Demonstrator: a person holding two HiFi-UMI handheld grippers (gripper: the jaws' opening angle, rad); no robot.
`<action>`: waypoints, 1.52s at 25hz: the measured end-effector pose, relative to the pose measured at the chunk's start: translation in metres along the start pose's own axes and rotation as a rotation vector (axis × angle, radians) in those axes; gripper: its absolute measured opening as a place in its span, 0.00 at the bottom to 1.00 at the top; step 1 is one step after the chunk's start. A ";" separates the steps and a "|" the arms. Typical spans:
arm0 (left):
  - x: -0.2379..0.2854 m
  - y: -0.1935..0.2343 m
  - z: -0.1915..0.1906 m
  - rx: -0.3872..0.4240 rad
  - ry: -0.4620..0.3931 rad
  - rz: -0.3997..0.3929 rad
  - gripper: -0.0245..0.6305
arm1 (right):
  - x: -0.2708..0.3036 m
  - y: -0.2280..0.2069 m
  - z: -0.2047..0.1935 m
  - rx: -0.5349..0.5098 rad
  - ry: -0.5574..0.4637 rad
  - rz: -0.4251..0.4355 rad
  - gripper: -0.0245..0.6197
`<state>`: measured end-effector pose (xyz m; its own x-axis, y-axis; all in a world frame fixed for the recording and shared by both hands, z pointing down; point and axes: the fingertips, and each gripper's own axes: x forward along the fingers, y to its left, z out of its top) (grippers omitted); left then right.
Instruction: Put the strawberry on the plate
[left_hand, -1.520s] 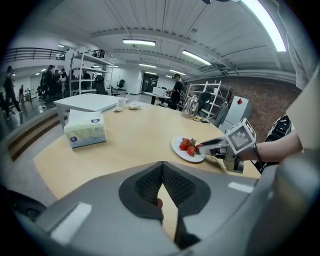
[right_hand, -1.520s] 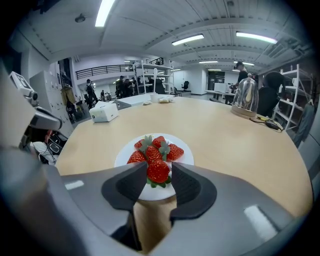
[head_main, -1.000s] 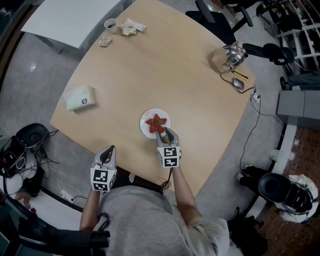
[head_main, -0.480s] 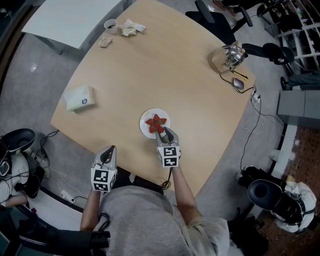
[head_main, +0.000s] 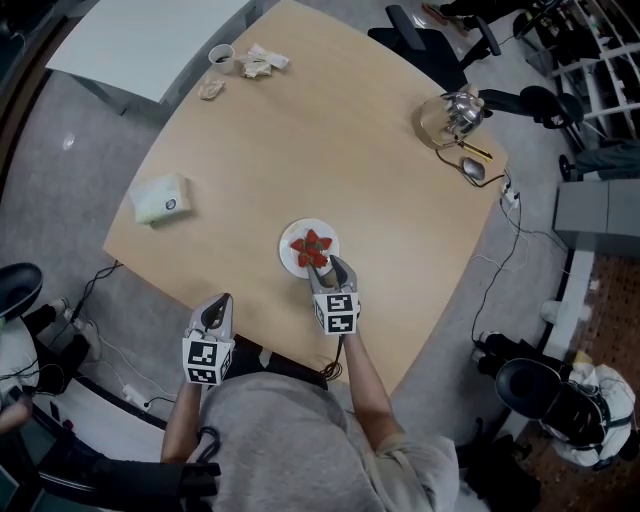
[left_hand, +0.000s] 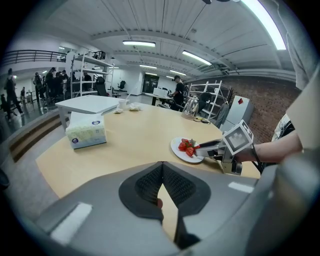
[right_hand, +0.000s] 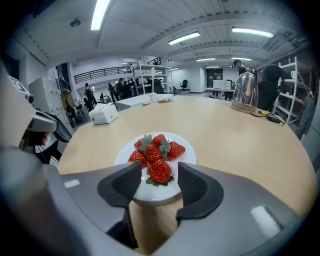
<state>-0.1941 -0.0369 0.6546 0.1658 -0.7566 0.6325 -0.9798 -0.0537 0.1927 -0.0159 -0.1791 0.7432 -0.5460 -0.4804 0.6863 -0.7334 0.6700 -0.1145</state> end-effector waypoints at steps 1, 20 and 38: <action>-0.001 -0.001 0.000 0.001 0.000 -0.001 0.07 | -0.001 0.000 0.001 -0.001 -0.002 -0.001 0.40; -0.009 -0.024 0.023 0.067 -0.072 -0.062 0.07 | -0.042 0.000 0.022 -0.013 -0.085 -0.071 0.21; -0.008 -0.080 0.064 0.194 -0.165 -0.220 0.07 | -0.127 -0.018 0.034 0.052 -0.197 -0.205 0.05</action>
<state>-0.1243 -0.0688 0.5864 0.3710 -0.8077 0.4583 -0.9282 -0.3383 0.1552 0.0532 -0.1492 0.6339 -0.4483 -0.7073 0.5467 -0.8540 0.5196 -0.0280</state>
